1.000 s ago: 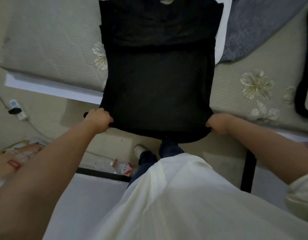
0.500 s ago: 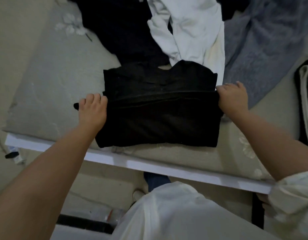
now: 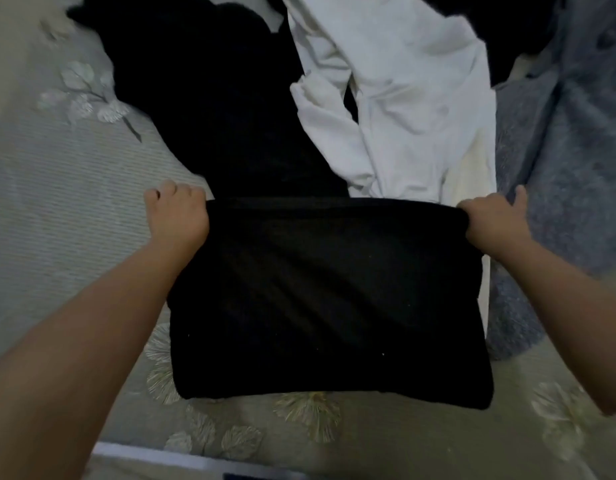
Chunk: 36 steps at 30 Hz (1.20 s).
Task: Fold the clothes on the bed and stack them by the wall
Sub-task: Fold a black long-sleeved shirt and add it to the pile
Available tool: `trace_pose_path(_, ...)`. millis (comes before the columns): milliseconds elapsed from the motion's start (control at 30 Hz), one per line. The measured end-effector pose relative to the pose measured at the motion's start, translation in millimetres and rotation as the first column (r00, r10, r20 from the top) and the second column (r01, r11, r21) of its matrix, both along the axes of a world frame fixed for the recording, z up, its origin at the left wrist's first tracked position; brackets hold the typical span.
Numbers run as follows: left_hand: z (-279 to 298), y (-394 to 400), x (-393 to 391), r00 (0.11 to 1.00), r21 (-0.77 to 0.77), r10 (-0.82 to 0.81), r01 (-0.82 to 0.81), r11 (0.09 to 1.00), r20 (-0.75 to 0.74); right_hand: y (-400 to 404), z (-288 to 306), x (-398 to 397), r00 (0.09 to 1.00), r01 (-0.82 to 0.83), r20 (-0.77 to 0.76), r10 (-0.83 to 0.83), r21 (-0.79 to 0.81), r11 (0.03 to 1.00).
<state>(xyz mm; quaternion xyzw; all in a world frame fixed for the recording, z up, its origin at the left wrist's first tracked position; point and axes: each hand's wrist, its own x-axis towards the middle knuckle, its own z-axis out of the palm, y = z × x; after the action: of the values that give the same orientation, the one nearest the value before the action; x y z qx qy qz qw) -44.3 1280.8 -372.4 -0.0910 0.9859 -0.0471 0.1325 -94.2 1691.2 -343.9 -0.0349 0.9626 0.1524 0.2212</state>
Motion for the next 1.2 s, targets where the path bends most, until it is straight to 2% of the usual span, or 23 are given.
trace_pose_path(133,-22.2,16.1,-26.7,0.996,0.068,0.094,-0.094,0.993,0.009,1.2,-22.2,0.2,0.987,0.128,-0.086,-0.132,-0.051,0.99)
trace_pose_path(233,-25.2,24.9,-21.5,0.977,0.223,0.195,-0.172,0.959,-0.087,-8.2,-22.0,8.3,0.915,0.3,-0.204,-0.348,-0.23,0.926)
trace_pose_path(300,-21.6,28.9,-3.1,0.966,0.29,0.164,-0.101,0.952,-0.2,-14.4,-14.8,23.6,0.849,0.341,-0.281,-0.447,-0.356,0.87)
trace_pose_path(367,-16.8,38.4,27.6,0.968,0.335,0.042,0.045,0.941,-0.247,-22.2,-8.5,53.4,0.835,0.329,-0.302,-0.46,-0.396,0.857)
trace_pose_path(433,-14.1,56.5,68.7,0.966,0.358,-0.149,0.219,0.908,-0.211,-35.2,-6.2,97.1,0.861,0.293,-0.291,-0.417,-0.386,0.875)
trace_pose_path(500,-14.4,76.7,108.3,0.931,0.358,-0.34,0.365,0.86,-0.134,-52.7,-7.4,142.6,0.904,0.183,-0.293,-0.312,-0.395,0.9)
trace_pose_path(567,-17.7,87.5,138.3,0.903,0.333,-0.429,0.408,0.85,-0.014,-62.9,-14.2,179.4,0.949,0.036,-0.281,-0.143,-0.353,0.935)
trace_pose_path(633,-22.2,82.4,155.0,0.894,0.307,-0.432,0.382,0.872,0.115,-55.9,-25.0,198.5,0.978,0.024,-0.193,-0.081,-0.284,0.959)
trace_pose_path(733,-30.0,65.7,165.7,0.858,0.281,-0.464,0.4,0.872,0.22,-23.2,-36.6,200.0,0.983,0.143,-0.078,-0.165,-0.234,0.962)
trace_pose_path(800,-33.9,59.1,166.6,0.845,0.286,-0.471,0.4,0.87,0.251,-6.1,-41.4,196.5,0.985,0.16,-0.025,-0.168,-0.185,0.969)
trace_pose_path(900,-28.8,50.4,171.8,0.866,0.271,-0.404,0.33,0.904,0.294,3.5,-45.9,197.3,0.977,0.174,-0.084,-0.197,-0.227,0.958)
trace_pose_path(1033,-17.4,34.1,192.6,0.894,0.212,-0.285,0.221,0.952,0.345,-3.4,-48.1,214.9,0.916,0.369,-0.051,-0.398,-0.28,0.886)
trace_pose_path(1100,-13.6,34.1,197.6,0.913,0.175,-0.264,0.218,0.96,0.31,-8.7,-43.7,227.0,0.884,0.434,-0.036,-0.465,-0.303,0.848)
trace_pose_path(1200,-16.3,37.9,202.7,0.918,0.095,-0.21,0.189,0.977,0.337,-14.8,-35.1,240.5,0.744,0.614,0.015,-0.668,-0.408,0.675)
